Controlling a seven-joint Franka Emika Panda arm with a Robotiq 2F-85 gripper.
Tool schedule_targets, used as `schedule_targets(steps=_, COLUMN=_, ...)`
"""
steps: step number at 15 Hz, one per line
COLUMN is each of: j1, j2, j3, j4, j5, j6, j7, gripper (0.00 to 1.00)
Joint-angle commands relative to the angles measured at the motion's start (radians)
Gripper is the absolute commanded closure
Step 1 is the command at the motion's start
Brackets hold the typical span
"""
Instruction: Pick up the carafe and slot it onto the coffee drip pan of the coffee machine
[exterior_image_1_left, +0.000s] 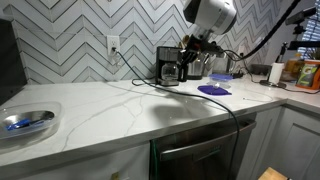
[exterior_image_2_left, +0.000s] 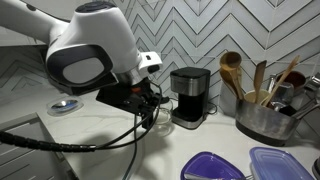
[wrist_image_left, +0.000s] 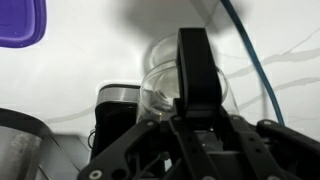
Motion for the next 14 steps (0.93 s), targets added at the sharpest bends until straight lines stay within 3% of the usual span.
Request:
schedule_targets(steps=1, j1=-0.022, j2=0.078, j3=-0.001, j4=0.065, j5=0.005, j6=0.027, j7=0.064, gripper=0.93)
schedule_targets(steps=14, j1=-0.091, j2=0.255, j3=0.050, j4=0.233, j5=-0.058, j6=0.064, j7=0.209, gripper=0.93)
